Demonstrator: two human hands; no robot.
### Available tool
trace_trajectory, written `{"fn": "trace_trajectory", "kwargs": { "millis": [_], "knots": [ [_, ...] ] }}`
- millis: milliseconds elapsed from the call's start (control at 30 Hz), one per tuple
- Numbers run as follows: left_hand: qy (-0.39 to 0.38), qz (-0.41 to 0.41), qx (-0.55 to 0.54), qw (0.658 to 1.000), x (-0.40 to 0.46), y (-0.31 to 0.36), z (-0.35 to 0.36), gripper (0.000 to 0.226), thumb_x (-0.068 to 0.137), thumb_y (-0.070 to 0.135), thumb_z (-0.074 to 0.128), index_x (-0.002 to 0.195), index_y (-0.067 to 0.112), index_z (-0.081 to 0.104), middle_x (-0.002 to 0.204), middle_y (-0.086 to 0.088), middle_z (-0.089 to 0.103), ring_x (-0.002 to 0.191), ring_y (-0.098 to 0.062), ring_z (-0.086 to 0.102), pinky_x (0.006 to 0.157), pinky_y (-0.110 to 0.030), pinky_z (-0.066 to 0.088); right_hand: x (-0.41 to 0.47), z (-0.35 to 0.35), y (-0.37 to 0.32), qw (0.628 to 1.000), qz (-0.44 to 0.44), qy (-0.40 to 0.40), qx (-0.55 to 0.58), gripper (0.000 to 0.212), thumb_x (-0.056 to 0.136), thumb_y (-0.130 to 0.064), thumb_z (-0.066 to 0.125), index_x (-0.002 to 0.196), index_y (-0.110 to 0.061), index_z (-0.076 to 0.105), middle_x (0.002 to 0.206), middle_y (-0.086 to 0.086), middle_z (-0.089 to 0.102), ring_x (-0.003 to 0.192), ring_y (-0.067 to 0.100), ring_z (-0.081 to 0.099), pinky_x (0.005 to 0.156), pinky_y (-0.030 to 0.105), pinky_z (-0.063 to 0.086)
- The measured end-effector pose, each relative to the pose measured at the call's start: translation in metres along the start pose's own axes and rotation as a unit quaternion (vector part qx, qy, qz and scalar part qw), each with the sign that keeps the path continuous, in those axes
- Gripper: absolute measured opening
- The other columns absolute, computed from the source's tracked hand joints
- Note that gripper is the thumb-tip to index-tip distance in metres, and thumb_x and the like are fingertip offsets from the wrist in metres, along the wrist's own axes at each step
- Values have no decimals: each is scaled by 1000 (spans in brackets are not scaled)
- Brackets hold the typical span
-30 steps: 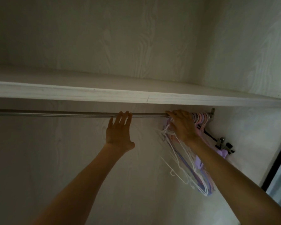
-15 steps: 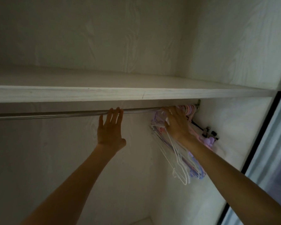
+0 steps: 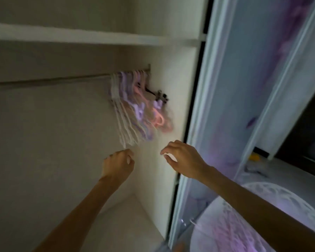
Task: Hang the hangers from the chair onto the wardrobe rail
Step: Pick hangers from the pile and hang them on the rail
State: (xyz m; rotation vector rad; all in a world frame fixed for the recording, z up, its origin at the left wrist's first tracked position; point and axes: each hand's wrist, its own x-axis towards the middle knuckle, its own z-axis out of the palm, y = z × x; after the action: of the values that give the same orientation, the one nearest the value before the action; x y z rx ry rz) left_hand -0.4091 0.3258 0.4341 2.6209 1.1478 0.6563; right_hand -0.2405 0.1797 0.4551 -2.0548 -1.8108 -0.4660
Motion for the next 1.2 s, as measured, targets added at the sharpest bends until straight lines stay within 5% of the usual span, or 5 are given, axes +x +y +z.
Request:
{"fn": "trace_trajectory", "kwargs": {
  "millis": [367,867,1033,1200],
  "knots": [
    [-234,-33,-66,970,-125,151,188,20,83,22,56,94,29,70,102,1,72,101,-23,65,89,-28,48,-290,7,142,931,292,-213,45,22,91,-25,48,104,-29,66,101,-5,70,97,16,63,78,26,44],
    [-437,5,-49,898,-141,202,447,31,88,23,55,119,21,58,129,2,57,119,-16,52,102,-27,39,-475,164,243,758,556,-328,91,29,94,-27,44,121,-30,54,122,-5,60,114,14,55,86,25,44],
    [-448,3,-65,891,-142,190,540,48,84,26,55,129,10,51,132,-8,54,124,-24,49,106,-30,33,-501,245,264,733,584,-342,76,62,91,-41,50,143,-17,25,142,6,38,130,23,39,99,32,39],
    [-461,-28,-111,880,-161,198,596,30,91,22,55,118,14,62,118,-3,66,109,-19,62,94,-27,44,-518,297,266,701,629,-327,85,99,82,-50,60,148,-8,0,153,11,18,139,28,26,110,39,30]
  ]
}}
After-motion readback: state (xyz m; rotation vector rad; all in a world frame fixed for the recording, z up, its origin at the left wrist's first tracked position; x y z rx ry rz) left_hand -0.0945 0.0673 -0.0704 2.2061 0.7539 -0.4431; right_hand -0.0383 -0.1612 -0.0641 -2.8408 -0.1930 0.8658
